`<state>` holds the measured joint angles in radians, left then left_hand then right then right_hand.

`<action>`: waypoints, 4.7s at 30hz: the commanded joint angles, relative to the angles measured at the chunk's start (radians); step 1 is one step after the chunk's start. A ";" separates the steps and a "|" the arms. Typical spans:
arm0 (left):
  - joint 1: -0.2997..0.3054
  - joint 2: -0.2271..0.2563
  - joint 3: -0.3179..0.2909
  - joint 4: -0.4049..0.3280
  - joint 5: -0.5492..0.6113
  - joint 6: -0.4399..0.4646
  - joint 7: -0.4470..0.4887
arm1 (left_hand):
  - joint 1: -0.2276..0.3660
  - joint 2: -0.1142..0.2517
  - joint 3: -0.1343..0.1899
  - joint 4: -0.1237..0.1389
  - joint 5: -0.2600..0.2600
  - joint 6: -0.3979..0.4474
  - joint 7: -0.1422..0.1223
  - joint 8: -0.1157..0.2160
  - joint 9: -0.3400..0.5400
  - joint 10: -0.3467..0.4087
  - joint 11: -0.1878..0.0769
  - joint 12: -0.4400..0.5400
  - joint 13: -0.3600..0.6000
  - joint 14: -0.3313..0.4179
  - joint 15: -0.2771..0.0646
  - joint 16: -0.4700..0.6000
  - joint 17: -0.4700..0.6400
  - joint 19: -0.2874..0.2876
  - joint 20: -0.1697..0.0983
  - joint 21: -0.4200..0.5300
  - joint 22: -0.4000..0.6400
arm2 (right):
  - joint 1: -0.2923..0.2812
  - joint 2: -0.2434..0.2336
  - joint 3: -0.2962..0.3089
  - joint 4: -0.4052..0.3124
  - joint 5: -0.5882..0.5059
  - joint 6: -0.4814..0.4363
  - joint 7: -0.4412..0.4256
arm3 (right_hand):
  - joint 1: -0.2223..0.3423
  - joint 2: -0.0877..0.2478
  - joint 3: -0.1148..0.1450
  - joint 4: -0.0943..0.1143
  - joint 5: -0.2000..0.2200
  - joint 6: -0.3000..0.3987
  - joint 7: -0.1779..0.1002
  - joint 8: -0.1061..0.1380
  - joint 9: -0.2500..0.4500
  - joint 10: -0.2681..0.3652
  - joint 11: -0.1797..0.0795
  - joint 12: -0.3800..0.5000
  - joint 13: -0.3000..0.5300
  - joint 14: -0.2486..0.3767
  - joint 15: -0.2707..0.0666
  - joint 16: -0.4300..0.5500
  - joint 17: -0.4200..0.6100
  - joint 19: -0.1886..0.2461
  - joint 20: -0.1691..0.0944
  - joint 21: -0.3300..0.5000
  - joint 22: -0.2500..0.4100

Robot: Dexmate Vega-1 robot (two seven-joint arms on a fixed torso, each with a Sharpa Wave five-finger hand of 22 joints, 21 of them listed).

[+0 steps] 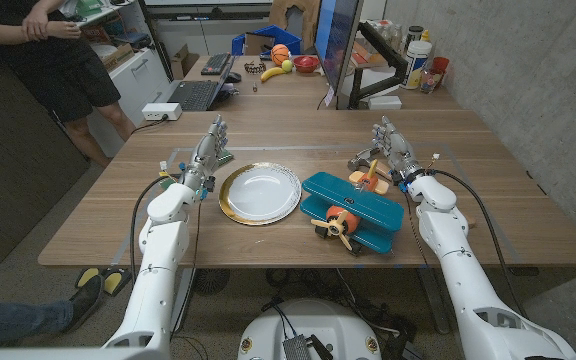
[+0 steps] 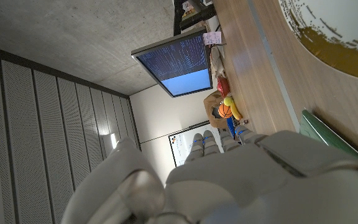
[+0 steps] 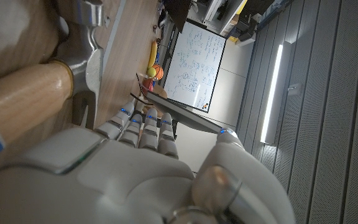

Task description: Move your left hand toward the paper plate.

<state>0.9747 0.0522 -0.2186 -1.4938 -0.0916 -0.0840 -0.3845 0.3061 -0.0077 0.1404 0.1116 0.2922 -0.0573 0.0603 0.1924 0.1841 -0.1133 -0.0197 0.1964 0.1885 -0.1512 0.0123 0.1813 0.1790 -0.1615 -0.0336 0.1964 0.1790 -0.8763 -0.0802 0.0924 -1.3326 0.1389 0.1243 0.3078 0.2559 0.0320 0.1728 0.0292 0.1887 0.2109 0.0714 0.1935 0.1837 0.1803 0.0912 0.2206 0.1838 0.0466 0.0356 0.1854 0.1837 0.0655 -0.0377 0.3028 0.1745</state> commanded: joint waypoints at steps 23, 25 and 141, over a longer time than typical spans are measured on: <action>0.031 0.034 0.036 -0.077 0.025 0.017 -0.002 | 0.019 0.007 0.000 -0.009 0.001 -0.014 -0.003 0.001 0.001 -0.010 -0.002 0.002 0.001 -0.011 -0.004 0.003 0.005 -0.043 -0.038 0.002 0.005 | 0.004 0.012 0.014 0.017 -0.006 0.024 -0.001 | 0.003 0.009 -0.002 -0.006 0.007 0.006 -0.004 0.003 0.005 0.014 0.000 0.003 0.003 0.014 0.002 0.006 0.003 0.010 0.001 -0.012 0.005; 0.034 0.037 0.039 -0.085 0.030 0.024 0.001 | 0.020 0.008 0.001 -0.009 0.001 -0.013 -0.002 0.002 0.001 -0.010 -0.002 0.002 0.001 -0.011 -0.004 0.003 0.005 -0.043 -0.038 0.002 0.005 | 0.005 0.013 0.014 0.018 -0.006 0.025 -0.001 | 0.003 0.009 -0.002 -0.006 0.007 0.006 -0.004 0.003 0.005 0.014 0.001 0.003 0.003 0.014 0.001 0.006 0.003 0.010 0.001 -0.012 0.005; 0.076 0.141 0.245 -0.237 0.379 0.172 0.146 | 0.127 0.049 0.025 -0.065 -0.027 -0.008 0.005 0.007 0.002 -0.014 0.003 0.008 0.002 -0.023 0.003 0.006 0.003 -0.100 -0.045 -0.001 0.006 | 0.071 0.012 0.022 0.101 0.002 0.079 0.010 | -0.001 0.014 -0.013 -0.014 0.007 0.024 -0.012 0.006 0.005 0.045 -0.008 0.007 0.003 0.032 -0.005 0.007 0.002 0.023 0.005 -0.052 0.006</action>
<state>1.0446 0.1868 0.0027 -1.7043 0.2372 0.0639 -0.2662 0.4232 0.0410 0.1653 0.0508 0.2658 -0.0659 0.0625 0.1964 0.1837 -0.1292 -0.0180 0.2003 0.1883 -0.1732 0.0123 0.1812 0.1788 -0.1614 -0.0336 0.1964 0.1802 -0.8071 -0.0661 0.1143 -1.2300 0.1432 0.1964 0.3165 0.2426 0.0452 0.1602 0.0167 0.1886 0.2253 0.0569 0.1935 0.1836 0.2181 0.0858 0.2206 0.1837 0.0738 0.0302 0.1885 0.1835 0.0794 -0.0374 0.2551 0.1792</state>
